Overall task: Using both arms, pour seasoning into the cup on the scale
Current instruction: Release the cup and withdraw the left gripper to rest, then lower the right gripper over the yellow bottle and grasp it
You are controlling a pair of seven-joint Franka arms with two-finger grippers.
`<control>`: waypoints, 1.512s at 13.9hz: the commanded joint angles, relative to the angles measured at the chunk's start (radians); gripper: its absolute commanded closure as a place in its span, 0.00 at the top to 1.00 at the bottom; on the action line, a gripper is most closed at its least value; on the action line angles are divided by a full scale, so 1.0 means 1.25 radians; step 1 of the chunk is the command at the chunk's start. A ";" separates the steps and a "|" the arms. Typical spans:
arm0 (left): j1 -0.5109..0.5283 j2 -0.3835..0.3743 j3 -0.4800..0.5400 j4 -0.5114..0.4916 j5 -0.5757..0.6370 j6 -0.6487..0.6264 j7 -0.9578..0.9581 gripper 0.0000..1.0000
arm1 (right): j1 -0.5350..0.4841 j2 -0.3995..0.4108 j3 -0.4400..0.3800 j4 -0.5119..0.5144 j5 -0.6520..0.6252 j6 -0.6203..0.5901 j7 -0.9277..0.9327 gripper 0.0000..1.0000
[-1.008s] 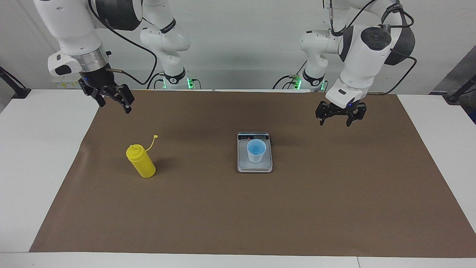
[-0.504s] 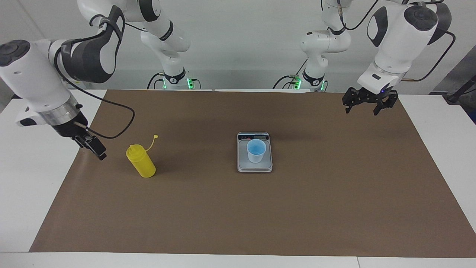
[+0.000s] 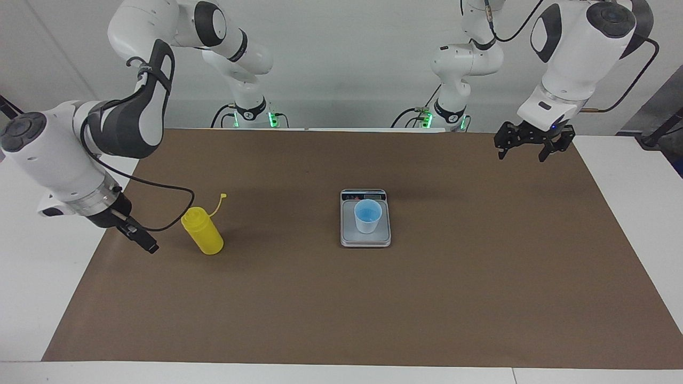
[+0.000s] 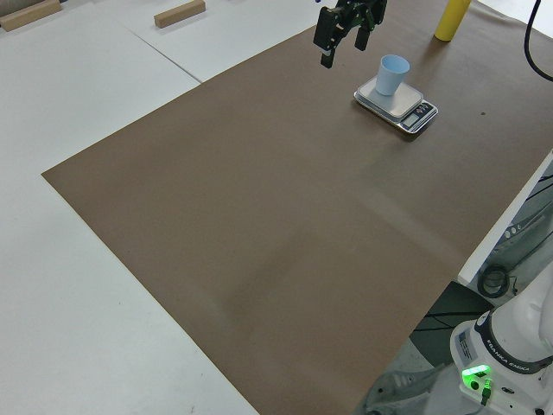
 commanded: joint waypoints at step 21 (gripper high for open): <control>0.026 -0.015 -0.007 0.030 0.003 -0.016 0.001 1.00 | -0.057 0.019 0.005 -0.200 0.328 -0.115 0.306 1.00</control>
